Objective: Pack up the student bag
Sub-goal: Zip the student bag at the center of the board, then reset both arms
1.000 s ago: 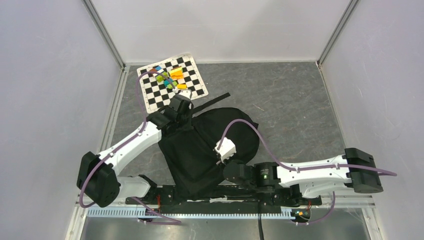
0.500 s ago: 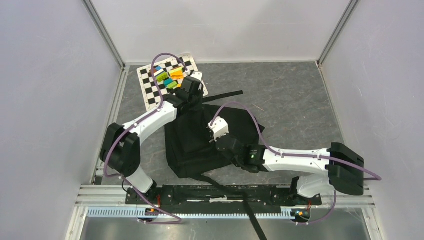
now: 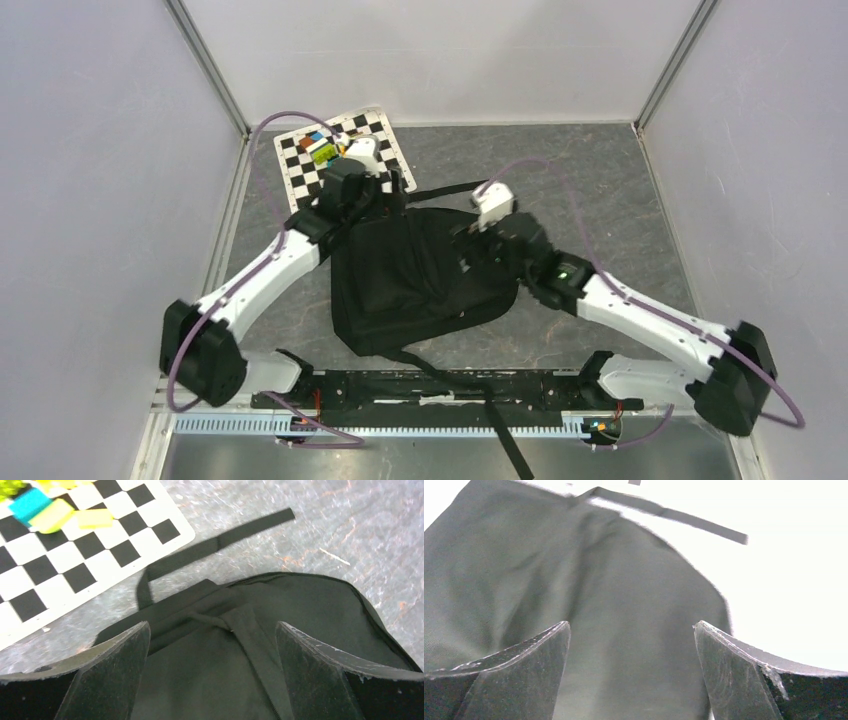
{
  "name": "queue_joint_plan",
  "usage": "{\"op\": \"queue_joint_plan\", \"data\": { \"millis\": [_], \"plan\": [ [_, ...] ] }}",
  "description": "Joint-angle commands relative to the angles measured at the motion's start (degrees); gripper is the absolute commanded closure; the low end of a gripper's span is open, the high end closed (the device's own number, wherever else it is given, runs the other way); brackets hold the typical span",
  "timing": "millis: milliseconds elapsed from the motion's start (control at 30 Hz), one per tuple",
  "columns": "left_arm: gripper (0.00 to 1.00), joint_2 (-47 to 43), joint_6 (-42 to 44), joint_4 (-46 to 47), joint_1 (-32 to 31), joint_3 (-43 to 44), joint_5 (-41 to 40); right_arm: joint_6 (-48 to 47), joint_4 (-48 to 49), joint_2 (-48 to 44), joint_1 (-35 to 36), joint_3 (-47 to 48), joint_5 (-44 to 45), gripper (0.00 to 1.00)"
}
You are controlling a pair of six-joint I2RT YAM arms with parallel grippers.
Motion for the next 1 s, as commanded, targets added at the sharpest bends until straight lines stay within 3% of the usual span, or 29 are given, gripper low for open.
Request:
{"op": "queue_joint_plan", "data": {
  "millis": [0,200,300,400,600,967],
  "plan": [
    [0.00,-9.6,-3.0,-1.1,6.0,-3.3,-2.1,-2.1,-2.0,-8.2,-13.6,-2.5,-6.1,0.02],
    [0.00,-24.8,-1.9,-12.5,10.4,-4.3,-10.5,-0.4,-6.3,-21.5,-33.4,-6.6,-7.4,0.02],
    [0.00,-34.5,1.1,-16.0,10.3,-4.7,-16.4,-2.2,-6.0,-27.4,-38.2,-8.4,-4.6,0.02],
    [0.00,-42.4,3.3,-19.9,10.3,-5.3,-22.7,-4.9,-2.1,-32.9,-38.5,-12.0,1.7,0.02],
    [0.00,-51.6,4.3,-24.0,10.3,-10.9,-27.2,-10.0,5.8,-43.9,-38.5,-21.7,8.5,0.02],
    [0.00,-54.4,1.4,-23.9,10.4,-14.5,-28.3,-13.1,6.4,-46.2,-38.5,-21.5,10.1,0.02]
  ]
}}
